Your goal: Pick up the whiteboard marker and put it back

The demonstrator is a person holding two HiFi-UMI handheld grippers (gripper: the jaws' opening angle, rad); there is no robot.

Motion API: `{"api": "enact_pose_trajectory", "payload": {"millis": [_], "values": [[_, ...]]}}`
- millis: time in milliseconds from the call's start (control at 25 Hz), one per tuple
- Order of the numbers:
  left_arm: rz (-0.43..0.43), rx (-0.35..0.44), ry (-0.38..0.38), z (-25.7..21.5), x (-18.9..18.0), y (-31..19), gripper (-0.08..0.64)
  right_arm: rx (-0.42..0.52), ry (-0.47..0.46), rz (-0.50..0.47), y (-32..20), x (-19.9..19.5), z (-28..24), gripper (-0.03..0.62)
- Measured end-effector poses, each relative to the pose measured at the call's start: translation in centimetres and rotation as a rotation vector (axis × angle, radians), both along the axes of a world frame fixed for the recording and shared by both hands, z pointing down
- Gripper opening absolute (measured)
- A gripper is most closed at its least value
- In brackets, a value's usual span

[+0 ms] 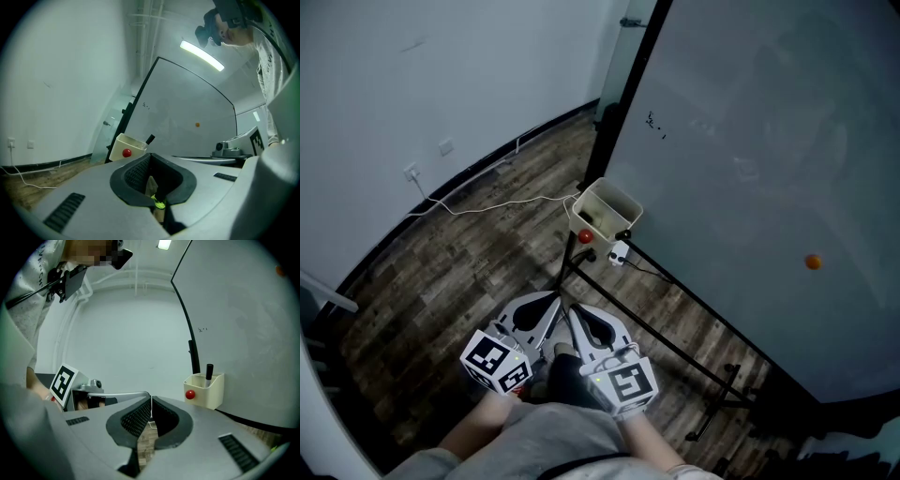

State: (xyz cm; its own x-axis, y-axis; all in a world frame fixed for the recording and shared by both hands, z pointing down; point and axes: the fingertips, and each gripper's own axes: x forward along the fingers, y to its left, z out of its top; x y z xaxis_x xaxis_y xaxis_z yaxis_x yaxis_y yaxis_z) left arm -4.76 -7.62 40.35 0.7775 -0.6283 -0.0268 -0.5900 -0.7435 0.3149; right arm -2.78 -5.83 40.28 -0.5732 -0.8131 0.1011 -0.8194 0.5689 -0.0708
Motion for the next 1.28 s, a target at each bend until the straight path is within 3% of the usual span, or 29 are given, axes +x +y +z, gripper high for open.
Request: {"api": "enact_pose_trajectory", "payload": {"millis": [1280], "values": [[0.043, -0.004, 0.029, 0.0, 6.9, -9.7, 0.011, 0.018, 0.023, 0.144, -10.8, 9.1, -0.2, 0.022]]}}
